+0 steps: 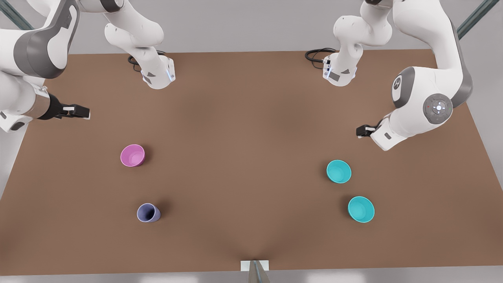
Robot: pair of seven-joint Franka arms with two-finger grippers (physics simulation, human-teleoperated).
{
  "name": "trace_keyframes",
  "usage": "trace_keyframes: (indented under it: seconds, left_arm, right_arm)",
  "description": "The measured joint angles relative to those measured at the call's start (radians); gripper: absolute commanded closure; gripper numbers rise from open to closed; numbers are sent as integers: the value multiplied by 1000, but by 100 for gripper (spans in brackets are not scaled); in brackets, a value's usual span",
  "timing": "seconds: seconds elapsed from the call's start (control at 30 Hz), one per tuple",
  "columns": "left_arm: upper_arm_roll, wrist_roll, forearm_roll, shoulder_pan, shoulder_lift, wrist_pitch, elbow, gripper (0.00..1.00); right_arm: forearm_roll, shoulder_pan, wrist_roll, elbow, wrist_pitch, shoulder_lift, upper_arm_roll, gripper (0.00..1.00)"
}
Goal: Stack the blue bowl on the pink bowl
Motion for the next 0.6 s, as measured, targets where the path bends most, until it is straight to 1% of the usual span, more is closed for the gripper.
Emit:
trace_keyframes:
  seconds: [0.13,0.2,0.27,0.33,0.43,0.47,0.6]
  left_arm:
    - [0,3,-2,1,-1,9,0,0]
    - [0,4,-2,1,-1,11,0,0]
    - [0,5,-2,1,0,13,0,0]
    - [0,6,-2,1,0,15,0,0]
    - [0,7,-2,8,0,16,0,0]
    - [0,8,-2,12,0,16,0,0]
    - [0,10,-2,17,2,17,0,0]
  right_arm:
    - [-1,-7,-5,10,5,23,-4,0]
    - [-2,-77,-16,7,20,82,-5,0]
    - [-32,-121,-27,-13,62,107,-2,0]
    - [-57,-117,-36,-143,120,89,-3,0]
    - [-39,-160,-46,-501,281,-4,-6,0]
    - [-30,-176,-49,-576,338,-16,-7,0]
    - [-11,-221,-59,-751,553,-30,-11,0]
